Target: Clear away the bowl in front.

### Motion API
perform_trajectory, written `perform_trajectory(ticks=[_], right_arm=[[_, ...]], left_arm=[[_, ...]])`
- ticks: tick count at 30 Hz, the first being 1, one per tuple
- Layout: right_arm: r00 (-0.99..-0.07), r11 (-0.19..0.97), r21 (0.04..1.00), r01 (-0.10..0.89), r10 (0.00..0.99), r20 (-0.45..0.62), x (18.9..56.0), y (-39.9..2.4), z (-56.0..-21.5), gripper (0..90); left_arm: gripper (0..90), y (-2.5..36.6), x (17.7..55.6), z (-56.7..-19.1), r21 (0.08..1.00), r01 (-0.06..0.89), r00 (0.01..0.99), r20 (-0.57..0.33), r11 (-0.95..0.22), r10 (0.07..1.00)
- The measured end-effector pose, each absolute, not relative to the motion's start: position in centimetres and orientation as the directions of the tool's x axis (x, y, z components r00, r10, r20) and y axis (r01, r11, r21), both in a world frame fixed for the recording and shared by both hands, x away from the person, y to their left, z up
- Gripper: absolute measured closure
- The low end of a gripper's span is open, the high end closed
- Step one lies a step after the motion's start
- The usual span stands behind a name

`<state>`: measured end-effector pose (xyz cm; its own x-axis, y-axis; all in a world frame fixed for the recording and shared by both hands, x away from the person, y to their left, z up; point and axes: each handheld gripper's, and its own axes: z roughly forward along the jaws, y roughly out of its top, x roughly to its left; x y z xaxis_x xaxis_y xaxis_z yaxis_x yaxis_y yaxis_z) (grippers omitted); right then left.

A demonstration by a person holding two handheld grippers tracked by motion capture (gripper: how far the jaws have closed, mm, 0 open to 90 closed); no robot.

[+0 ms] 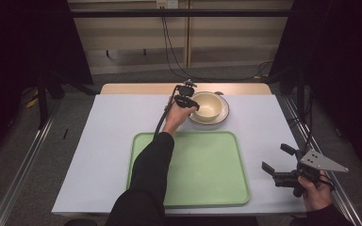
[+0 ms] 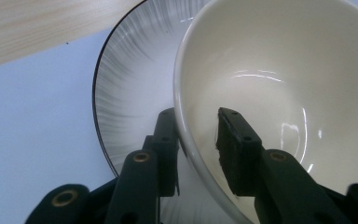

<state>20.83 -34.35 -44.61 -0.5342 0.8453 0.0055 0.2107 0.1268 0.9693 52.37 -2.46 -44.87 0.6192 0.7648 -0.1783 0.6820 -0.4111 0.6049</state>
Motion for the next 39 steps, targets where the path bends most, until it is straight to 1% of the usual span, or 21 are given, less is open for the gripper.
perform_trajectory(ticks=[2, 6, 8, 10, 11, 14, 17, 25, 28, 30, 31, 32, 37, 39], right_arm=[[-0.534, 0.128, 0.970, 0.208, 0.846, 0.003, 20.9, -34.4, -44.6, 0.8], [-0.535, 0.127, 0.969, 0.210, 0.845, 0.005, 20.9, -34.3, -44.6, 0.8], [-0.534, 0.127, 0.970, 0.207, 0.845, 0.004, 20.9, -34.4, -44.6, 0.8], [-0.534, 0.127, 0.970, 0.205, 0.845, 0.002, 20.9, -34.4, -44.6, 0.8], [-0.536, 0.127, 0.971, 0.203, 0.844, 0.002, 20.9, -34.4, -44.6, 0.8], [-0.538, 0.130, 0.970, 0.205, 0.843, 0.000, 20.9, -34.4, -44.6, 0.8], [-0.536, 0.126, 0.970, 0.209, 0.844, 0.006, 20.9, -34.4, -44.6, 0.8], [-0.535, 0.119, 0.971, 0.205, 0.845, 0.010, 20.8, -34.5, -44.6, 0.8], [-0.533, 0.122, 0.971, 0.206, 0.846, 0.007, 20.9, -34.5, -44.6, 0.8], [-0.532, 0.121, 0.971, 0.205, 0.846, 0.007, 20.9, -34.5, -44.6, 0.8], [-0.535, 0.123, 0.971, 0.205, 0.845, 0.006, 20.9, -34.5, -44.6, 0.8], [-0.534, 0.123, 0.972, 0.201, 0.846, 0.003, 20.9, -34.5, -44.5, 0.8], [-0.531, 0.113, 0.974, 0.198, 0.847, 0.010, 20.9, -34.6, -44.5, 0.8], [-0.531, 0.112, 0.974, 0.196, 0.847, 0.010, 20.8, -34.5, -44.5, 0.8]], left_arm=[[70.7, -2.3, 52.5, -44.9, 0.599, 0.689, 0.617, -0.192, -0.407, 0.763], [70.6, -2.6, 52.5, -44.9, 0.586, 0.697, 0.612, -0.186, -0.413, 0.769], [73.2, -2.6, 52.4, -45.0, 0.589, 0.699, 0.602, -0.176, -0.407, 0.779], [78.1, -2.3, 52.4, -45.1, 0.588, 0.700, 0.601, -0.180, -0.404, 0.779], [79.8, -2.2, 52.4, -45.2, 0.594, 0.708, 0.593, -0.207, -0.382, 0.778], [81.6, -2.4, 52.3, -45.1, 0.606, 0.709, 0.584, -0.217, -0.361, 0.782], [83.8, -2.3, 52.3, -45.0, 0.619, 0.721, 0.568, -0.269, -0.312, 0.778], [83.8, -2.1, 52.3, -44.9, 0.612, 0.746, 0.532, -0.309, -0.263, 0.788], [83.8, -1.9, 52.3, -44.9, 0.609, 0.748, 0.532, -0.311, -0.265, 0.788], [83.7, -1.9, 52.3, -44.9, 0.612, 0.754, 0.513, -0.320, -0.240, 0.796], [83.7, -1.7, 52.4, -45.0, 0.605, 0.756, 0.517, -0.318, -0.250, 0.795], [83.7, -1.6, 52.4, -45.0, 0.603, 0.762, 0.508, -0.334, -0.234, 0.794], [83.6, -1.3, 52.3, -44.9, 0.608, 0.762, 0.501, -0.335, -0.223, 0.798], [83.6, -1.1, 52.3, -44.7, 0.612, 0.766, 0.490, -0.357, -0.198, 0.795]])
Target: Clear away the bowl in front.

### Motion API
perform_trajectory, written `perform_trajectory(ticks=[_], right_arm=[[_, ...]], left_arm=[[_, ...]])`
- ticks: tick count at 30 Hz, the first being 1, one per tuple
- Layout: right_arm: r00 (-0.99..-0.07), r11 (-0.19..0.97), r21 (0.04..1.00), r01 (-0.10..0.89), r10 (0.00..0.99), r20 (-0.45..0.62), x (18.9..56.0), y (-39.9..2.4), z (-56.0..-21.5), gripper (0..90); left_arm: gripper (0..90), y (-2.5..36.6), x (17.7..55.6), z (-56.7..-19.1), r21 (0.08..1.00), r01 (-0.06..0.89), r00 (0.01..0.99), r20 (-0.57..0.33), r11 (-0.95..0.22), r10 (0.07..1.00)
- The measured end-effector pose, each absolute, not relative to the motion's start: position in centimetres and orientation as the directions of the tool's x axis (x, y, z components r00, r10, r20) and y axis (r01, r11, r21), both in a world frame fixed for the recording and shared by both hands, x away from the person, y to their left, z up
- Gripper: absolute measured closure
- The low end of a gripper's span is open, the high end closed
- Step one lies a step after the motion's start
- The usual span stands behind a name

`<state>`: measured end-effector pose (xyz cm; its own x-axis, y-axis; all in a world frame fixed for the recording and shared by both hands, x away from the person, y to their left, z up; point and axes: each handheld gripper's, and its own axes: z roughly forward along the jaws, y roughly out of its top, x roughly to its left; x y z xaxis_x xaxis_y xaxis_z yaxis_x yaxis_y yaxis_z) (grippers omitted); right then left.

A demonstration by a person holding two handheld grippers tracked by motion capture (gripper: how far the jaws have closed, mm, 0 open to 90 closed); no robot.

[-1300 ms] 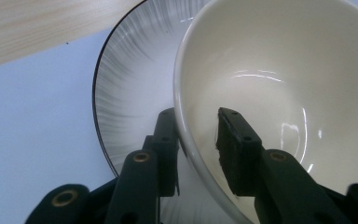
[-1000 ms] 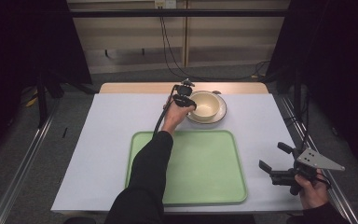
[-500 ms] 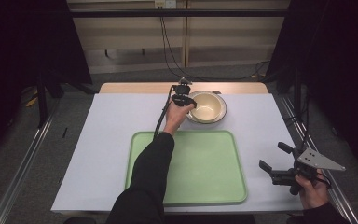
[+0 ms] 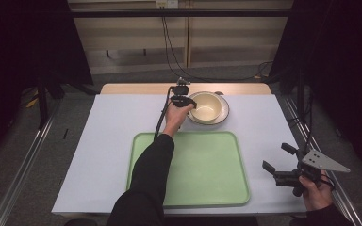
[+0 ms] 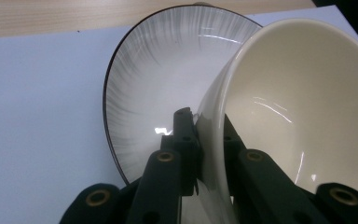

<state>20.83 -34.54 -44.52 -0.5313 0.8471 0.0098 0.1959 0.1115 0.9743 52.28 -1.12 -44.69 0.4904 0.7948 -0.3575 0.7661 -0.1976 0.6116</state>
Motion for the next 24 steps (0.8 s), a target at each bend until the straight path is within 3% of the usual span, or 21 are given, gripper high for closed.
perform_trajectory(ticks=[24], right_arm=[[-0.525, 0.118, 0.973, 0.200, 0.851, 0.005, 20.8, -34.6, -44.6, 0.8]], left_arm=[[83.5, 1.6, 51.2, -42.2, 0.639, 0.742, 0.511, -0.340, -0.206, 0.789]])
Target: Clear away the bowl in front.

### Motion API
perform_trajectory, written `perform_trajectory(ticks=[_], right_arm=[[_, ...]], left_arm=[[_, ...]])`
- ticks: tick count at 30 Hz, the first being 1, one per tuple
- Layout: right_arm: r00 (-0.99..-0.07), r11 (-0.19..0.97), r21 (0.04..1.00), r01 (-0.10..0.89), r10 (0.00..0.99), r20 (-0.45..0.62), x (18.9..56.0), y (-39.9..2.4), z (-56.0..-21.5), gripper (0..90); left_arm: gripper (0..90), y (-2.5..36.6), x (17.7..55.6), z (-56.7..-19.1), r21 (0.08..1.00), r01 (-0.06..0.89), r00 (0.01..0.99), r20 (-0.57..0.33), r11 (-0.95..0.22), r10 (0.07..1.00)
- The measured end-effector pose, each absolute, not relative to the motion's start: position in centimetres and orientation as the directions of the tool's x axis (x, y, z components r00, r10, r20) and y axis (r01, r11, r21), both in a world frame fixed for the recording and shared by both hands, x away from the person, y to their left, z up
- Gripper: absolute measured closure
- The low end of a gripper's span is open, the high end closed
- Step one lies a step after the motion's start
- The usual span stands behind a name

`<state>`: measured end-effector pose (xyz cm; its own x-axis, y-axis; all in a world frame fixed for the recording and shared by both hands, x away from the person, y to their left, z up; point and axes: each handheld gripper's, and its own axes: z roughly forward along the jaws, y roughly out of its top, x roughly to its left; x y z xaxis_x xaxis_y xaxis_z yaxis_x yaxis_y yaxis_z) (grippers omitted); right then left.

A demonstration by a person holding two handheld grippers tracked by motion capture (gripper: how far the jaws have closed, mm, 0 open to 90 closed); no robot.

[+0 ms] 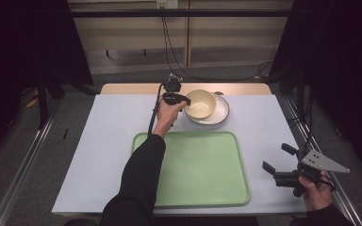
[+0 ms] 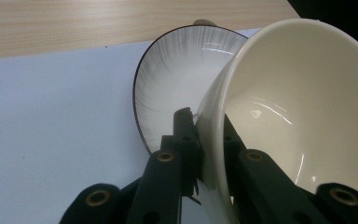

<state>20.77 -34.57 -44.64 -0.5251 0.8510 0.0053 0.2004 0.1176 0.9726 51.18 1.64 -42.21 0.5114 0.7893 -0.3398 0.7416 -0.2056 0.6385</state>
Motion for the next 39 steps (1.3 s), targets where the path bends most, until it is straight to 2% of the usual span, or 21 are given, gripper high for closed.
perform_trajectory(ticks=[12, 18, 27, 39], right_arm=[[-0.527, 0.115, 0.973, 0.201, 0.850, 0.009, 20.7, -34.5, -44.6, 0.8], [-0.528, 0.119, 0.972, 0.201, 0.850, 0.005, 20.8, -34.5, -44.6, 0.8], [-0.529, 0.120, 0.972, 0.200, 0.848, 0.004, 20.7, -34.5, -44.6, 0.8], [-0.532, 0.116, 0.973, 0.201, 0.847, 0.009, 20.7, -34.6, -44.6, 0.8]], left_arm=[[83.6, 2.5, 50.2, -41.5, 0.646, 0.730, 0.540, -0.346, -0.222, 0.767], [83.5, 2.2, 49.5, -41.2, 0.652, 0.712, 0.576, -0.328, -0.262, 0.749], [83.6, 1.9, 48.5, -40.9, 0.653, 0.707, 0.602, -0.354, -0.272, 0.715], [83.5, 0.5, 47.1, -40.6, 0.660, 0.684, 0.644, -0.345, -0.311, 0.682]])
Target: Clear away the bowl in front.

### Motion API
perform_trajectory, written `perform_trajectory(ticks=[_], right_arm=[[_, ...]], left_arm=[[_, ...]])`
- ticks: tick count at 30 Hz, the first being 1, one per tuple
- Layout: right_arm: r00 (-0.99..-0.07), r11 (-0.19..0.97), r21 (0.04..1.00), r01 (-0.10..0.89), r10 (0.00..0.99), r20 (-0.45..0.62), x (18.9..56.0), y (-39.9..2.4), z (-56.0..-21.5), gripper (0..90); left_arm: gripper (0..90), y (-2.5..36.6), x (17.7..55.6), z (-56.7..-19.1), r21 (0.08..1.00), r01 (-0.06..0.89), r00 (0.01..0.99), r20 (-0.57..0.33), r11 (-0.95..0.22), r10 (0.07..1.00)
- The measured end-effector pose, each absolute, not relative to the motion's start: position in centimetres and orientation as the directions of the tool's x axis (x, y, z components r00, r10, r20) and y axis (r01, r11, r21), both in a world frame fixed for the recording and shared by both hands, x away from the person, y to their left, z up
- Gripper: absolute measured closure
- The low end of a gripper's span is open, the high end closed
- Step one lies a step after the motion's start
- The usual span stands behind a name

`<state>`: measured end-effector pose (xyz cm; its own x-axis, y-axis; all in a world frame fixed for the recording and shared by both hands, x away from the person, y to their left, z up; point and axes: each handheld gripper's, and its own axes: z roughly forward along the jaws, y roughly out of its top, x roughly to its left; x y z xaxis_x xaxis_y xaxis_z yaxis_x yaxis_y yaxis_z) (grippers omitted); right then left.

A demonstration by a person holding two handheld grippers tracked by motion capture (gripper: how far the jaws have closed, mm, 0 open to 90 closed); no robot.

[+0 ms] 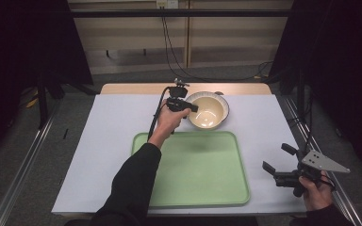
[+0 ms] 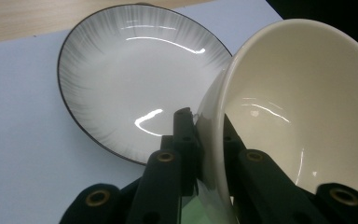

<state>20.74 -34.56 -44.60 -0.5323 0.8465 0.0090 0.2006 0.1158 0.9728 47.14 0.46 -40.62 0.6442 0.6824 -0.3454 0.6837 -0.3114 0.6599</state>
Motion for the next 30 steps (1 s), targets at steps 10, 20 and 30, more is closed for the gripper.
perform_trajectory(ticks=[10, 20, 30], right_arm=[[-0.535, 0.114, 0.973, 0.199, 0.845, 0.010, 20.8, -34.5, -44.6, 0.8], [-0.537, 0.116, 0.974, 0.195, 0.844, 0.007, 20.8, -34.6, -44.6, 0.7], [-0.536, 0.108, 0.976, 0.191, 0.844, 0.012, 20.8, -34.5, -44.6, 0.3]], left_arm=[[83.6, -0.7, 46.5, -40.6, 0.657, 0.675, 0.673, -0.362, -0.335, 0.645], [83.5, -1.8, 45.9, -40.9, 0.653, 0.662, 0.695, -0.352, -0.367, 0.627], [83.5, -2.8, 45.4, -41.6, 0.630, 0.665, 0.707, -0.359, -0.401, 0.609]])
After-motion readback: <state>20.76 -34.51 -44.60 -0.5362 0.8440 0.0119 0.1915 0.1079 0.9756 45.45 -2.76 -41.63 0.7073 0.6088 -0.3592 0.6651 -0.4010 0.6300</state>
